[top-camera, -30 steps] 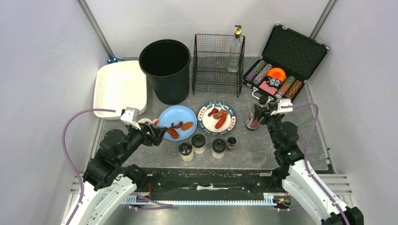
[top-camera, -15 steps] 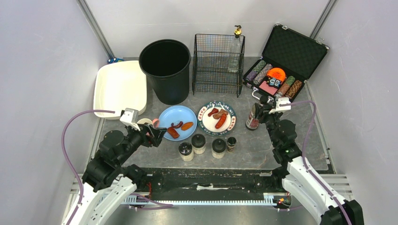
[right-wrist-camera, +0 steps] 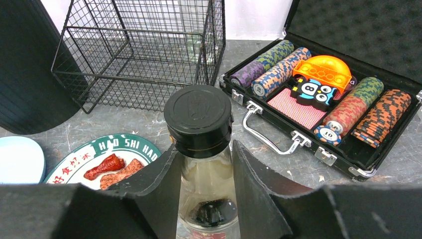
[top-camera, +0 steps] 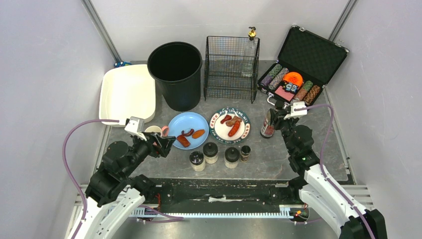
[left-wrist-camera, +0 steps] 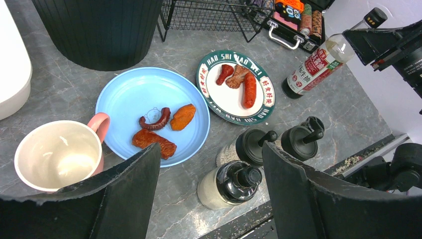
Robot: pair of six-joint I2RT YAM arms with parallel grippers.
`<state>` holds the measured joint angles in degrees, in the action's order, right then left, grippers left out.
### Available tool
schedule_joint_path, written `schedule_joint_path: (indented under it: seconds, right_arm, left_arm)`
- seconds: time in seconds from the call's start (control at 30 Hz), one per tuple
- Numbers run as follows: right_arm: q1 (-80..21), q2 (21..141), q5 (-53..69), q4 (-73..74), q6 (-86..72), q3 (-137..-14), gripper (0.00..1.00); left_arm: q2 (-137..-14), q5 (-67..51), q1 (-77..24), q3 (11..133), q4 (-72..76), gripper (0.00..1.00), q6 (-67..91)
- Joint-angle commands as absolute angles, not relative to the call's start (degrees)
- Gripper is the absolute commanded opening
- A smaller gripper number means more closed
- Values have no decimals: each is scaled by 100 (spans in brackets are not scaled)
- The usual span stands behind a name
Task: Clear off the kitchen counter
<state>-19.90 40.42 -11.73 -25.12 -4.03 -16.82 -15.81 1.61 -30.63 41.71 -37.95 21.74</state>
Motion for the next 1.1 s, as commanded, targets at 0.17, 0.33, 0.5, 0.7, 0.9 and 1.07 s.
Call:
schedule_joint_path:
  seconds: [0.17, 0.33, 0.5, 0.7, 0.9, 1.07]
  right_arm:
    - [-2222, 3976, -1261, -2505, -242, -2628, 0]
    - [-2348, 3954, -1330, -2283, -159, -2968, 0]
    - [-2451, 3990, -1384, -2117, -90, -3332, 0]
    - [-2642, 4168, -1382, -2024, -52, -3862, 0]
    - [-2847, 4531, -1357, -2063, -53, -4423, 0]
    - [-3060, 5023, -1489, -2191, 218, -4944, 0]
  left_arm:
    - [-1499, 185, -3078, 4151, -3762, 80, 2045]
    - [-1481, 178, -3076, 4142, -3761, 80, 2039]
    - [-1443, 184, -3076, 4134, -3762, 80, 2041]
    - [-1433, 150, -3076, 4122, -3762, 80, 2046]
    - [-1407, 140, -3077, 4127, -3762, 80, 2047]
    - [-1398, 120, -3076, 4114, -3753, 80, 2046]
